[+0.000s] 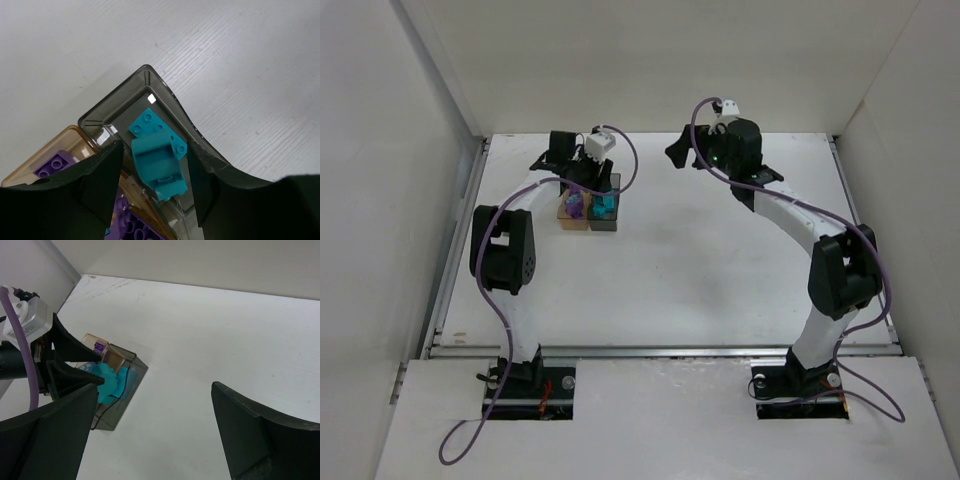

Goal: Sort the legos into containers by color

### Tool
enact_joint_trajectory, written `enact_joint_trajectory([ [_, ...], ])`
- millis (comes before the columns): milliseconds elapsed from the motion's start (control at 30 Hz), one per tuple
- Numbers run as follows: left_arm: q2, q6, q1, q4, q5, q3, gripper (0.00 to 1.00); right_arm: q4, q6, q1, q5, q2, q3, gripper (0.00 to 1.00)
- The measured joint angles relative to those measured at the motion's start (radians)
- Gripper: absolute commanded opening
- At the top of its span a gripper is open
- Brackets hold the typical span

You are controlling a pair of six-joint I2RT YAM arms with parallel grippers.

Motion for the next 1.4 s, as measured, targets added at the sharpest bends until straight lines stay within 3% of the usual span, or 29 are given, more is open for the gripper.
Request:
enact_joint_trajectory([
  [133,0.0,0.0,-0.014,-0.029,0.005,-0.002,0.64,0.0,-0.007,-0.018,-0.003,0.0,0.002,1.0],
  [433,-0.047,-0.034,-0.023,-0.061,-0.023,-0.003,0.68,0.0,-0.021,-0.054,-0.017,0.003,0.021,1.0],
  [633,-0.245,-0.161,0.031,0.053,-0.286,-0.025,0.8,-0.002,-0.028,-0.153,0.01,-0.045,-0.02,1.0],
  [833,-0.394,-0.24,0.28,0.168,-0.594,-0.078,0.82,-0.038,-0.035,-0.338,0.243,-0.167,-0.071,1.0],
  [1000,-0.41,-0.261,0.499,0.162,-0.679,-0.212,0.81,-0.107,-0.06,-0.357,0.536,-0.211,-0.066,1.0],
  [1200,-0.468,-0.257,0.516,0.121,-0.684,-0.4,0.81,-0.238,-0.085,-0.348,0.675,-0.204,-0.026,1.0],
  [1400,-0.51,-0.273,0.504,0.117,-0.629,-0.444,0.79,-0.282,-0.093,-0.348,0.734,-0.204,-0.021,1.0],
])
